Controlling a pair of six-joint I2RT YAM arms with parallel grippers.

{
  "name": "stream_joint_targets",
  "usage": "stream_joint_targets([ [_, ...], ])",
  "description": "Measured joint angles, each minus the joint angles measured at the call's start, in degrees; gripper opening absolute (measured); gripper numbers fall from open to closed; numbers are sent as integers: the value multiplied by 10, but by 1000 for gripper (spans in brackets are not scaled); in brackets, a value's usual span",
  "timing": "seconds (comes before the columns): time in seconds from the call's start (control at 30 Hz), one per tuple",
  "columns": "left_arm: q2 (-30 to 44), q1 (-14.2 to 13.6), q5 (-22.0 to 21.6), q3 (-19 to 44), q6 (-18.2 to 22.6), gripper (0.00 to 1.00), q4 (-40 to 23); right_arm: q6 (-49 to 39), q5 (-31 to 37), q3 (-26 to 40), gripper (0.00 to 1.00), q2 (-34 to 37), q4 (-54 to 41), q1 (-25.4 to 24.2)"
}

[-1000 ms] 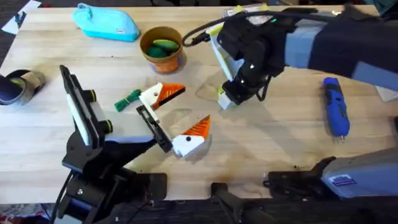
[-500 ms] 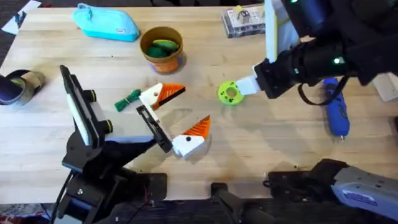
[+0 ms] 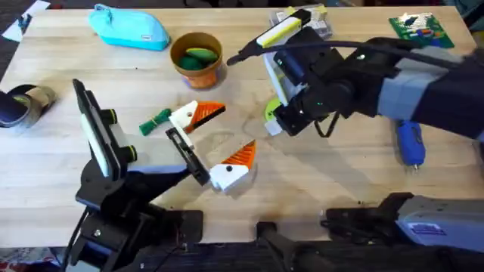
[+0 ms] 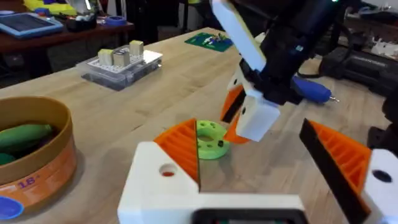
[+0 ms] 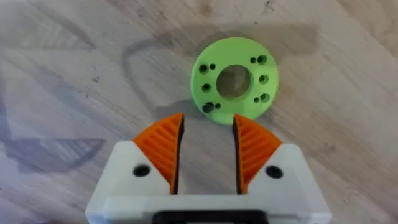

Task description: Pick up the gripper from the table and insert it into the empty holder that is missing its gripper. Then pick up a screw, insert it into the mounting hole, and use the screwdriver to tighten it. Finally, clean up the table by picking up the vegetable and placing it into the bucket.

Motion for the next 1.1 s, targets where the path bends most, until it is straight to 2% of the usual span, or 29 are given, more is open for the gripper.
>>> stream_joint_targets([
  [0.3,0,0,0,0,0,987,0,-3,5,0,456,32,31,0],
  [0.63,0,0,0,0,0,987,0,-6,7,0,325,46,32,0],
  [1.1,0,0,0,0,0,987,0,-6,7,0,208,50,23,0],
])
